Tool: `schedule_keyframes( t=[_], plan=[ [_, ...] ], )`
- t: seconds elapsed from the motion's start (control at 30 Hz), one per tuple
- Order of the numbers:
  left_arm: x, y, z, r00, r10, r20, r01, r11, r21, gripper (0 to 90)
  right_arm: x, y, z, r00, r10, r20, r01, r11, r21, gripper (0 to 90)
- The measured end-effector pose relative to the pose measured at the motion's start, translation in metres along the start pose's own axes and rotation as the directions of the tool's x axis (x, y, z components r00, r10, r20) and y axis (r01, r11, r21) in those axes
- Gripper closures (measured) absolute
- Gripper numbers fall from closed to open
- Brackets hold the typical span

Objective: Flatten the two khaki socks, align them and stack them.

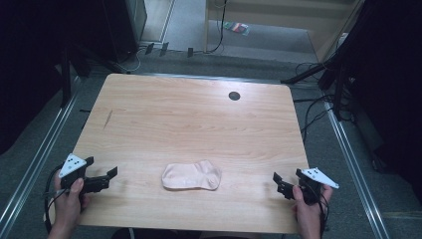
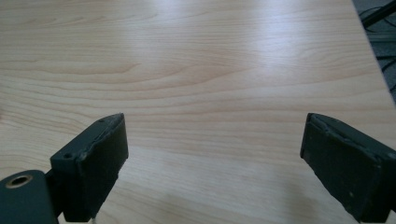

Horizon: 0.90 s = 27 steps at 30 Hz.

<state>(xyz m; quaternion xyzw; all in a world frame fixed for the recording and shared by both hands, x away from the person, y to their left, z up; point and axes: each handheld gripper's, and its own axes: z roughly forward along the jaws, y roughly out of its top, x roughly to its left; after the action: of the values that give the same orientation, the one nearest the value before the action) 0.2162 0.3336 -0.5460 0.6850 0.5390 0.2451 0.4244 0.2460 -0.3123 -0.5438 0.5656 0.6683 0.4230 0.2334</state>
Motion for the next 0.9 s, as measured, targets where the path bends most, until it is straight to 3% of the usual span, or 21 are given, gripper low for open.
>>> schedule_keyframes(
  t=[0.2,0.5,0.73,0.9],
  plan=[
    [0.011,-0.005,-0.009,0.9996,-0.007,-0.028,0.007,1.0000,0.000,3.1,-0.017,-0.007,-0.012,0.9991,0.029,0.030,-0.028,1.000,-0.009,7.5],
    [0.026,-0.012,-0.021,0.9988,-0.018,-0.045,0.018,0.9998,-0.014,3.1,-0.030,-0.014,-0.025,0.9978,0.038,0.055,-0.037,0.999,-0.020,7.6],
    [0.017,-0.014,-0.015,0.9978,0.050,-0.044,-0.050,0.9987,-0.006,3.1,-0.029,-0.018,-0.031,0.9970,0.008,0.077,-0.006,1.000,-0.022,12.5],
    [0.022,-0.014,-0.016,0.9992,-0.005,-0.041,0.004,0.9997,-0.022,3.1,-0.027,-0.018,-0.029,0.9975,-0.012,0.070,0.012,1.000,-0.005,12.5]
  ],
)
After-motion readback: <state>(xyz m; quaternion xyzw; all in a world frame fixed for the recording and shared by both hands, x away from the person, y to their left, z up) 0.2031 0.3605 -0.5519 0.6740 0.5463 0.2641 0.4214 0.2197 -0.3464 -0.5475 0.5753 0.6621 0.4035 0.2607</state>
